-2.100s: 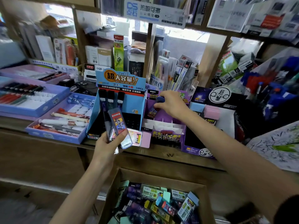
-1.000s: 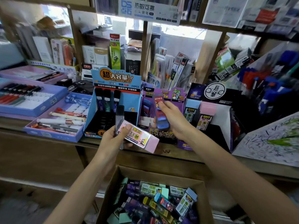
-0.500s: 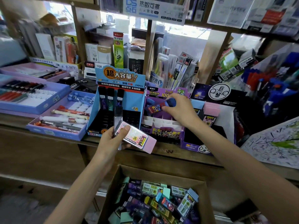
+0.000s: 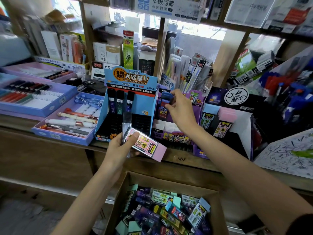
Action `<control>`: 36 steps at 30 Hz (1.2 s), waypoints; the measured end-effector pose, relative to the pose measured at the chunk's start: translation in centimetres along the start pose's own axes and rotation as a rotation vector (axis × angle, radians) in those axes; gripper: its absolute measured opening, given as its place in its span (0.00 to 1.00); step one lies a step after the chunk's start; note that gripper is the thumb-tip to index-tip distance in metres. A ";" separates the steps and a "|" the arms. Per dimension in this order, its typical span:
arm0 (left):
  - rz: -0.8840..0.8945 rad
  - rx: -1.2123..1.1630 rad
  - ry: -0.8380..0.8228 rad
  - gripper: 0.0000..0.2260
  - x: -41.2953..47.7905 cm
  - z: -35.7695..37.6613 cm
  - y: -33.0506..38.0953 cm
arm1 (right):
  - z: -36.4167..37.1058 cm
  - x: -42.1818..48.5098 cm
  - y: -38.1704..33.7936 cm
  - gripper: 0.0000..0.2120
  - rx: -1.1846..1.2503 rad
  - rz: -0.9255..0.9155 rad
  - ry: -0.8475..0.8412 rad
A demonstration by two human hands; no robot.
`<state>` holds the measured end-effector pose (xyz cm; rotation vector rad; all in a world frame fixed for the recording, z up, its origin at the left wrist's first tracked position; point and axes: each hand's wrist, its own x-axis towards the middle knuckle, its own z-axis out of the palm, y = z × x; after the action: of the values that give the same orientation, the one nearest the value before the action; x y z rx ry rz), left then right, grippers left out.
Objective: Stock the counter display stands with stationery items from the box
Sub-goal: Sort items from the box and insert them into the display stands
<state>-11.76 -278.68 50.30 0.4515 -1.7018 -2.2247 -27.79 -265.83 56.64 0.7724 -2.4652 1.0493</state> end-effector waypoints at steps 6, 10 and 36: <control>-0.001 -0.015 -0.005 0.08 -0.2 -0.1 0.0 | 0.9 0.1 1.4 0.09 -0.069 0.062 -0.101; -0.003 -0.022 -0.013 0.08 -0.3 0.2 -0.1 | 1.3 -0.4 1.8 0.12 -0.219 0.095 -0.231; -0.054 -0.003 -0.275 0.16 0.3 13.5 -2.4 | -15.0 -10.6 8.8 0.07 0.798 0.383 0.078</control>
<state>-17.82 -266.44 51.26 0.1992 -1.8365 -2.4204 -23.15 -246.02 56.37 0.4315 -2.1335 2.2154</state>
